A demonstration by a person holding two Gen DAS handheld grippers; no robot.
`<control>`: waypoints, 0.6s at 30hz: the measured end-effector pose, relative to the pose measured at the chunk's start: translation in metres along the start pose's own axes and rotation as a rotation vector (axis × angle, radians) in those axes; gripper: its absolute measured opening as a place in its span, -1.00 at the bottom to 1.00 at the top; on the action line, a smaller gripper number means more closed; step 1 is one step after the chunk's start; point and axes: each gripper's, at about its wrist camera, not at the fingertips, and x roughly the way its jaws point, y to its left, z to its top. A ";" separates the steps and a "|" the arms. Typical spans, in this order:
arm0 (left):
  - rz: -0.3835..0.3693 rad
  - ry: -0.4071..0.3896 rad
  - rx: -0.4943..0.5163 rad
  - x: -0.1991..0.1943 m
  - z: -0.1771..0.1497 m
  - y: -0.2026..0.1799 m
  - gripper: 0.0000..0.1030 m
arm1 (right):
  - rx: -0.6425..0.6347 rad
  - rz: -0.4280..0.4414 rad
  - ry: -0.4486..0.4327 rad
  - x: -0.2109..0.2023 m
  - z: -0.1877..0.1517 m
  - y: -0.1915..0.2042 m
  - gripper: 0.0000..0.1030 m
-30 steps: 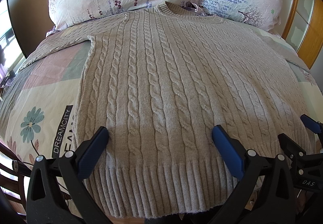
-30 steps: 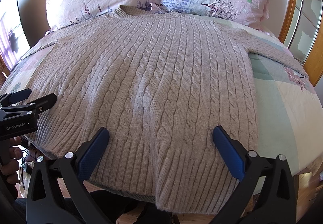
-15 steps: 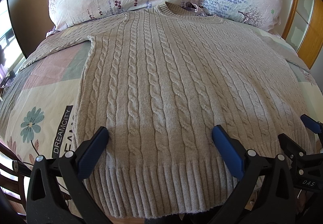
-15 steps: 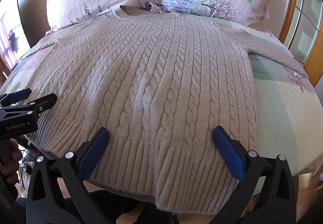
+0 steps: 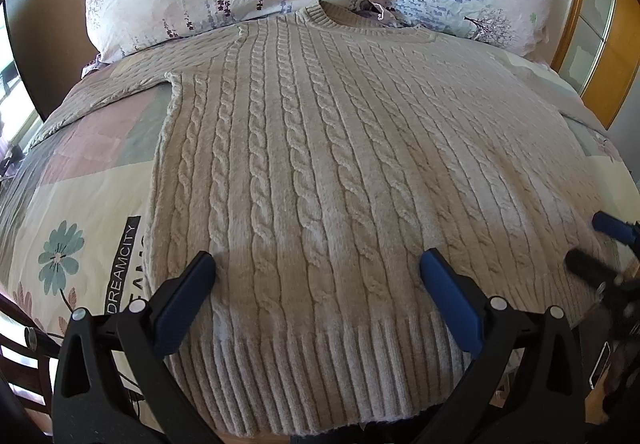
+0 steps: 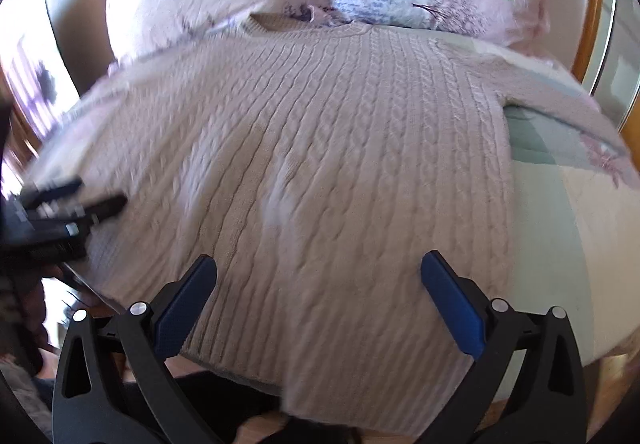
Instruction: Fold small clothes
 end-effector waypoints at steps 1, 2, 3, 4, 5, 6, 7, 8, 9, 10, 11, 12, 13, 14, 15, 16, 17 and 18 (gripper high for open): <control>-0.004 0.002 0.002 -0.001 0.000 0.000 0.97 | 0.051 -0.013 -0.040 -0.009 0.010 -0.020 0.97; -0.007 0.006 0.006 0.000 0.001 0.000 0.97 | 0.099 -0.046 -0.083 -0.018 0.021 -0.040 0.97; -0.009 0.014 0.009 0.000 0.002 0.001 0.97 | 0.173 -0.096 -0.140 -0.028 0.038 -0.074 0.97; -0.012 0.017 0.008 0.000 0.003 0.001 0.97 | 0.245 -0.130 -0.177 -0.035 0.052 -0.105 0.97; -0.015 0.018 0.002 0.000 0.005 0.003 0.97 | 0.317 -0.162 -0.207 -0.041 0.064 -0.138 0.97; -0.017 0.017 -0.006 0.000 0.008 0.004 0.97 | 0.417 -0.206 -0.233 -0.046 0.079 -0.182 0.97; -0.022 0.015 -0.019 0.000 0.010 0.007 0.97 | 0.499 -0.235 -0.247 -0.048 0.089 -0.219 0.74; -0.029 0.014 -0.045 0.000 0.014 0.011 0.97 | 0.573 -0.250 -0.258 -0.049 0.097 -0.251 0.62; -0.041 0.009 -0.084 -0.001 0.019 0.016 0.97 | 0.675 -0.269 -0.266 -0.048 0.106 -0.293 0.53; -0.050 0.000 -0.123 -0.003 0.022 0.021 0.97 | 0.770 -0.278 -0.276 -0.047 0.110 -0.329 0.52; -0.058 -0.011 -0.165 -0.005 0.026 0.027 0.97 | 0.831 -0.273 -0.282 -0.045 0.112 -0.350 0.39; -0.058 -0.022 -0.203 -0.006 0.031 0.032 0.97 | 0.927 -0.268 -0.282 -0.042 0.112 -0.380 0.35; -0.052 -0.033 -0.240 -0.007 0.036 0.038 0.97 | 1.013 -0.248 -0.278 -0.036 0.111 -0.405 0.32; -0.040 -0.039 -0.266 -0.009 0.041 0.043 0.97 | 1.058 -0.239 -0.272 -0.032 0.110 -0.418 0.28; -0.028 -0.042 -0.291 -0.009 0.047 0.049 0.97 | 1.114 -0.239 -0.249 -0.023 0.108 -0.435 0.24; -0.028 -0.043 -0.308 -0.010 0.051 0.054 0.97 | 1.146 -0.255 -0.220 -0.015 0.106 -0.446 0.14; -0.033 -0.046 -0.322 -0.011 0.055 0.059 0.97 | 1.162 -0.265 -0.204 -0.011 0.104 -0.451 0.12; -0.033 -0.050 -0.336 -0.012 0.058 0.064 0.97 | 1.189 -0.270 -0.178 -0.003 0.100 -0.458 0.04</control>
